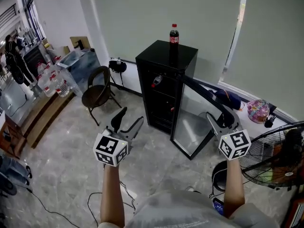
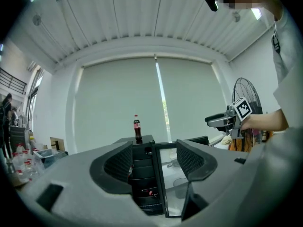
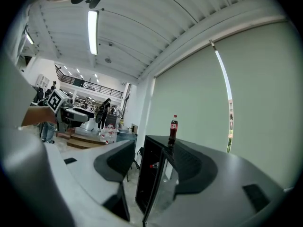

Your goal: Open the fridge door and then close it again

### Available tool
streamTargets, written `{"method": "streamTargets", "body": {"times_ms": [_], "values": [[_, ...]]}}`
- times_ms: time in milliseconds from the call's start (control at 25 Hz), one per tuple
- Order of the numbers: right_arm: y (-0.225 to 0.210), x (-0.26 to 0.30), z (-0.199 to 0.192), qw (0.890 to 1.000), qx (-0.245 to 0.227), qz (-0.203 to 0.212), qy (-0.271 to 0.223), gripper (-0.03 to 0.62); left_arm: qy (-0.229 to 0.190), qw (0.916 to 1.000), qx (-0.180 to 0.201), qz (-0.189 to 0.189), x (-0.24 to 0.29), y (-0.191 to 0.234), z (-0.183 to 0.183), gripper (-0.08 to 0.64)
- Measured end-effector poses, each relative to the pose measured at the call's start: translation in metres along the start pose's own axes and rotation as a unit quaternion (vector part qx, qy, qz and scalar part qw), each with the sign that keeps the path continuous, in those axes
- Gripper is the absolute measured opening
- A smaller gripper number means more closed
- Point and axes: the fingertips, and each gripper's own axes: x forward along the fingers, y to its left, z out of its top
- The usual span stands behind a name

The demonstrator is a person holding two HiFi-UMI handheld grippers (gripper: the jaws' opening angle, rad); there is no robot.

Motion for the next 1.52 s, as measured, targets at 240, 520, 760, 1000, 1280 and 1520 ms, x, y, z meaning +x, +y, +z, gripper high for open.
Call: {"method": "streamTargets", "body": {"times_ms": [240, 520, 760, 1000, 1280, 1520], "values": [[-0.015, -0.013, -0.014, 0.999, 0.008, -0.046, 0.018, 0.252, 0.008, 0.9994, -0.007, -0.032, 0.003, -0.002, -0.012, 0.265], [-0.038, -0.044, -0.048, 0.991, 0.021, -0.115, 0.063, 0.252, 0.035, 0.9965, -0.011, -0.075, 0.016, -0.006, -0.039, 0.264], [-0.056, -0.068, -0.081, 0.981, 0.042, -0.159, 0.101, 0.256, 0.062, 0.9890, -0.028, -0.132, 0.055, -0.036, -0.068, 0.264], [-0.079, -0.054, -0.115, 0.979, 0.071, -0.147, 0.123, 0.256, 0.081, 0.9808, -0.028, -0.175, 0.115, -0.089, -0.076, 0.264], [-0.123, -0.030, -0.171, 0.976, 0.095, -0.142, 0.132, 0.270, 0.117, 0.9755, -0.018, -0.185, 0.170, -0.120, -0.088, 0.264], [-0.139, -0.011, -0.195, 0.980, 0.122, -0.112, 0.110, 0.278, 0.153, 0.9722, -0.011, -0.177, 0.187, -0.127, -0.113, 0.264]]}}
